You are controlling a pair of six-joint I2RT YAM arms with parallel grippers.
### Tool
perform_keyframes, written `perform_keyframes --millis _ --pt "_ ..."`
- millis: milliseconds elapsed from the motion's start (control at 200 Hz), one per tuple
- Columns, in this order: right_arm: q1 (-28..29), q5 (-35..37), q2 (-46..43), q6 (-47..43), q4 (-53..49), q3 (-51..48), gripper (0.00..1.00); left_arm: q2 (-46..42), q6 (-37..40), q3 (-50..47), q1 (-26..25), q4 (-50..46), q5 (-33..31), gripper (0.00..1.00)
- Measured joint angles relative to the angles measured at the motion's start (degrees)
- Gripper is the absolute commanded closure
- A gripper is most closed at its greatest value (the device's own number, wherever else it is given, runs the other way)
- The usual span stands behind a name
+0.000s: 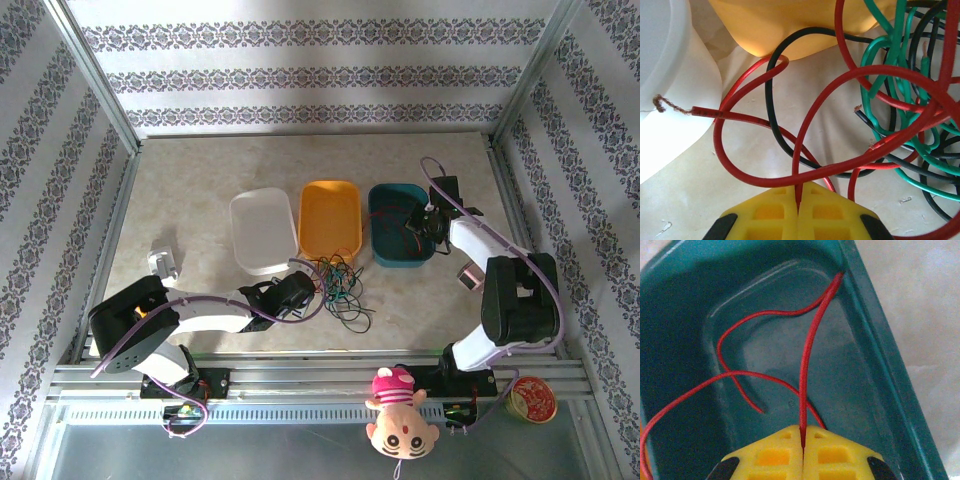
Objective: Untangle the cables
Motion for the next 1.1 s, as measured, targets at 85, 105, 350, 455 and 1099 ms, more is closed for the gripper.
perform_keyframes --millis 85,105,350,455,1099 --pt "0.00 0.07 -1.68 0.00 0.02 0.13 1.00 0.00 0.00 0.00 0.00 0.00 0.00 1.00" --pt "0.00 0.09 -2.14 0.00 0.02 0.15 1.00 0.00 0.00 0.00 0.00 0.00 0.00 1.00" --pt "0.00 0.42 -14.10 0.02 -0.63 2.86 1.00 0.74 0.04 0.63 0.00 -0.09 0.00 1.00" --pt "0.00 0.22 -18.67 0.04 -0.39 6.58 1.00 0.79 0.33 0.63 0.00 -0.09 0.00 1.00" --pt "0.00 -4.00 -16.52 1.57 4.63 6.84 1.00 0.96 1.29 0.63 0.00 -0.02 0.00 1.00"
